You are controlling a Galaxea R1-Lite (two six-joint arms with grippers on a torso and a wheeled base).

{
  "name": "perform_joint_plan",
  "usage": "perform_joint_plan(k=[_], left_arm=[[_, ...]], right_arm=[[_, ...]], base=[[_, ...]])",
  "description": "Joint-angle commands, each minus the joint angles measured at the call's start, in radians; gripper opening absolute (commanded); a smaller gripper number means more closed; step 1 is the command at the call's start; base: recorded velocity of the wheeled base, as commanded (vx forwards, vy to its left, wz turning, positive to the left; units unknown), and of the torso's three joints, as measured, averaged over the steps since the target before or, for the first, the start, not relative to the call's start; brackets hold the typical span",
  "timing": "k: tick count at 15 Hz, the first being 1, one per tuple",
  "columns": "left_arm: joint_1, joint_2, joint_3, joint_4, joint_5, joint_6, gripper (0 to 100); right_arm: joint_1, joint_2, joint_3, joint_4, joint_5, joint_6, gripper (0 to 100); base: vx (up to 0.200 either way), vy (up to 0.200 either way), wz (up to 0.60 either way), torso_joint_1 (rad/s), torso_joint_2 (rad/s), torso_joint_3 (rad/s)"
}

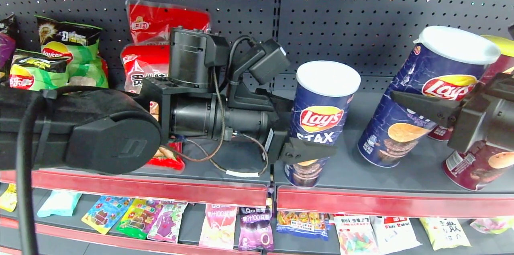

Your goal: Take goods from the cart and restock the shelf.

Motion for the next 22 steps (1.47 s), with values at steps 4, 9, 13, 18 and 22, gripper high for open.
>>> perform_joint_plan(k=[4, 9, 13, 18, 22], left_arm=[[0.001, -0.070, 0.145, -0.086, 0.055, -0.017, 100], [0.018, -0.216, 0.285, -0.083, 0.159, -0.082, 100], [0.065, -0.319, 0.426, -0.083, 0.208, -0.085, 100], [0.137, -0.394, 0.518, -0.085, 0.259, -0.088, 100], [0.173, -0.397, 0.522, -0.085, 0.262, -0.089, 100]], right_arm=[[0.002, 0.139, -0.123, -0.003, 0.005, 0.013, 0], [0.022, 0.287, -0.236, -0.058, 0.006, 0.048, 0], [0.022, 0.396, -0.320, -0.067, 0.037, 0.102, 0], [0.026, 0.497, -0.394, -0.066, 0.043, 0.099, 0], [0.037, 0.537, -0.417, -0.064, 0.072, 0.096, 0]], base=[[0.000, 0.000, 0.00, 0.000, 0.00, 0.000], [0.000, 0.000, 0.00, 0.000, 0.00, 0.000], [0.000, 0.000, 0.00, 0.000, 0.00, 0.000], [0.000, 0.000, 0.00, 0.000, 0.00, 0.000], [0.000, 0.000, 0.00, 0.000, 0.00, 0.000]])
